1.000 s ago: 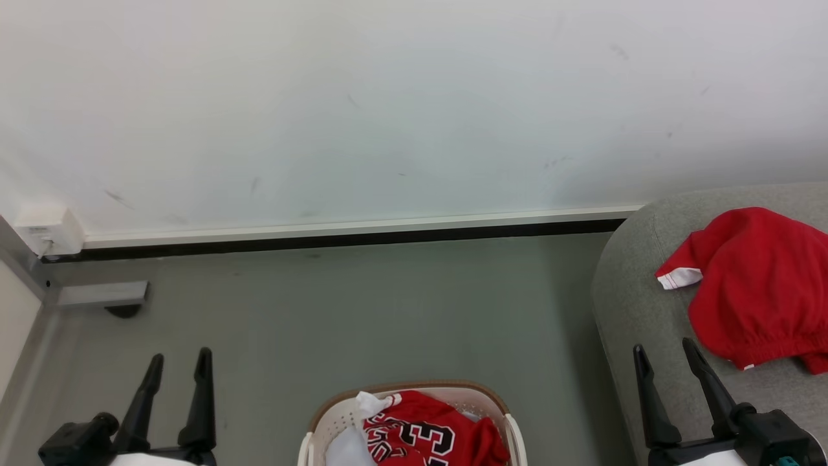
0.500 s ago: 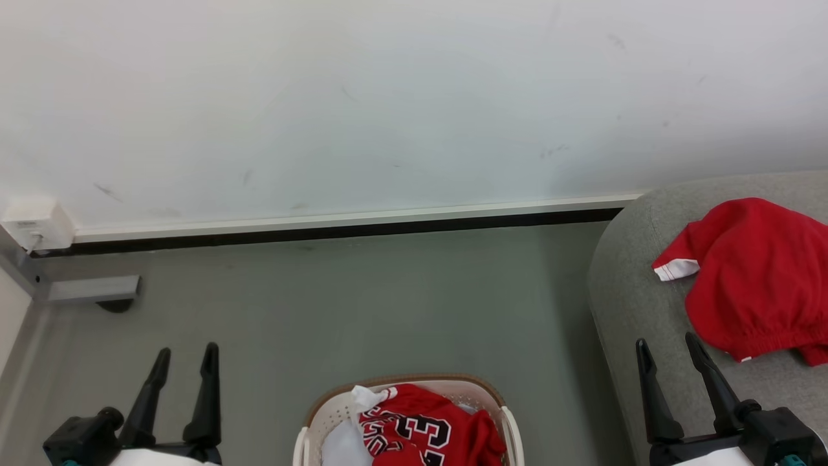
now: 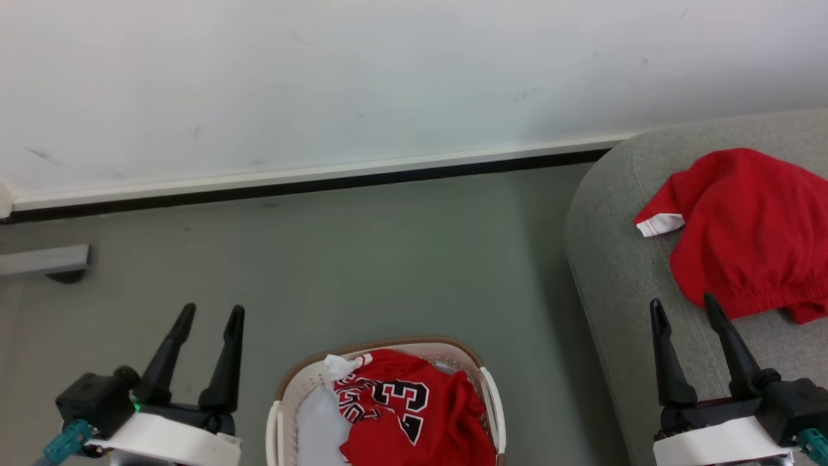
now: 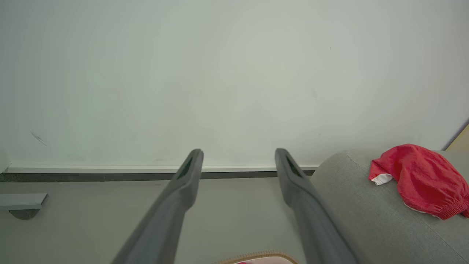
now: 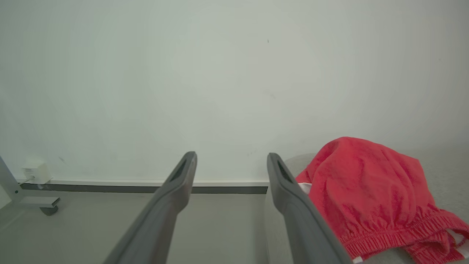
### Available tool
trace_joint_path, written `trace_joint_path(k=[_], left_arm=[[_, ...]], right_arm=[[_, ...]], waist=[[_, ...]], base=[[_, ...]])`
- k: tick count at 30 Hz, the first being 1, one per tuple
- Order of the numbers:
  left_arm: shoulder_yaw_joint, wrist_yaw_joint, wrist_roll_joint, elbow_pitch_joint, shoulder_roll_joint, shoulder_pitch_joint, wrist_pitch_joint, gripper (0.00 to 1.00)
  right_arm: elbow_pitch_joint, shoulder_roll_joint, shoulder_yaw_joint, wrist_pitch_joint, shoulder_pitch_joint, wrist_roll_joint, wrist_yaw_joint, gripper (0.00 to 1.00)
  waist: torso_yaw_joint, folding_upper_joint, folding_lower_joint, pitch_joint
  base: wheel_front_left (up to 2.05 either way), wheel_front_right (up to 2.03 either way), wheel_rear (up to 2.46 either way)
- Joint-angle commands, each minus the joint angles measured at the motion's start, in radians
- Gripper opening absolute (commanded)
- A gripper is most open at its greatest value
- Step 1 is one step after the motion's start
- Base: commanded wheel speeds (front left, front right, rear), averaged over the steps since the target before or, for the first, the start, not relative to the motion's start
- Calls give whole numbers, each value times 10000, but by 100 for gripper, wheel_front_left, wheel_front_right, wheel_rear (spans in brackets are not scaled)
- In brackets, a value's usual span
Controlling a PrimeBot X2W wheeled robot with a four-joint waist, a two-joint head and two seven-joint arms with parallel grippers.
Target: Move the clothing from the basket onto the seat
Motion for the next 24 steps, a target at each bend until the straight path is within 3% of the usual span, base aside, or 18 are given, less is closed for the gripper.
trace_joint_path(k=[1,11,24], left_arm=[[-13,7,-88,-83,205,-167,-1,100],[-567,7,-552,-831,1446,-743,-3,100],[-957,7,-898,-1564,2708,-1413,-3,100]], right_arm=[[-114,-23,-73,-20,-184,30,-25,100],[-966,-21,-194,-22,-667,220,-25,100],[-1588,-20,123,-20,-1431,383,-25,100]], waist=[[-264,0,-1,481],[-744,0,-1,2137],[-876,0,-1,4008]], base=[[0,0,0],[0,0,0],[0,0,0]])
